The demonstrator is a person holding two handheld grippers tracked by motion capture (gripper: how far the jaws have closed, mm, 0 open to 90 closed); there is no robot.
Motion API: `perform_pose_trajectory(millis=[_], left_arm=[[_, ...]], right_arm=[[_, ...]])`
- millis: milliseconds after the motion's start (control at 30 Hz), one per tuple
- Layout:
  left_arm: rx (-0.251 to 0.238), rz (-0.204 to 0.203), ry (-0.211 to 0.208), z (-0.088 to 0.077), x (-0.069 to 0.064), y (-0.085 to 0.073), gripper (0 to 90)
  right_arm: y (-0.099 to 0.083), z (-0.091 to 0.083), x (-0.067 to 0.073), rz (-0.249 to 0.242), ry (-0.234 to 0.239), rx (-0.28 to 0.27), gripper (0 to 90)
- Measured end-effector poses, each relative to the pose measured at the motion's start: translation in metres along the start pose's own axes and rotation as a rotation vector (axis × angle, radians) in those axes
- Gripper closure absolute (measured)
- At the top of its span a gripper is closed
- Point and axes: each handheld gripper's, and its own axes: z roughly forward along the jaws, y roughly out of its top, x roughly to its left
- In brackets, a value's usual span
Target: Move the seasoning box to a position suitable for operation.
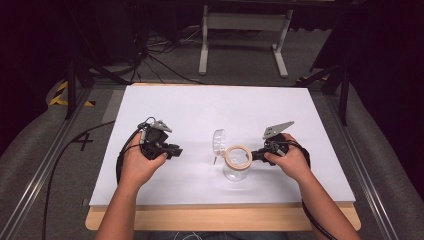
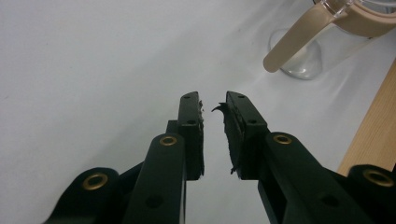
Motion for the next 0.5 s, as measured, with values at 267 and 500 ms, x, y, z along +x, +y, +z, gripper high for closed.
perform_pose_trajectory(millis=[267, 500], left_arm=[[0.01, 0.015, -0.009, 0.0025, -0.0003, 0.0029, 77.3], [0.014, 0.02, -0.02, 0.0065, -0.001, 0.0059, 77.3]], right_arm=[[-0.0007, -0.0009, 0.0047, -0.005, 0.034, 0.039, 90.0], [-0.0019, -0.0004, 0.0103, -0.017, 0.061, 0.08, 90.0]])
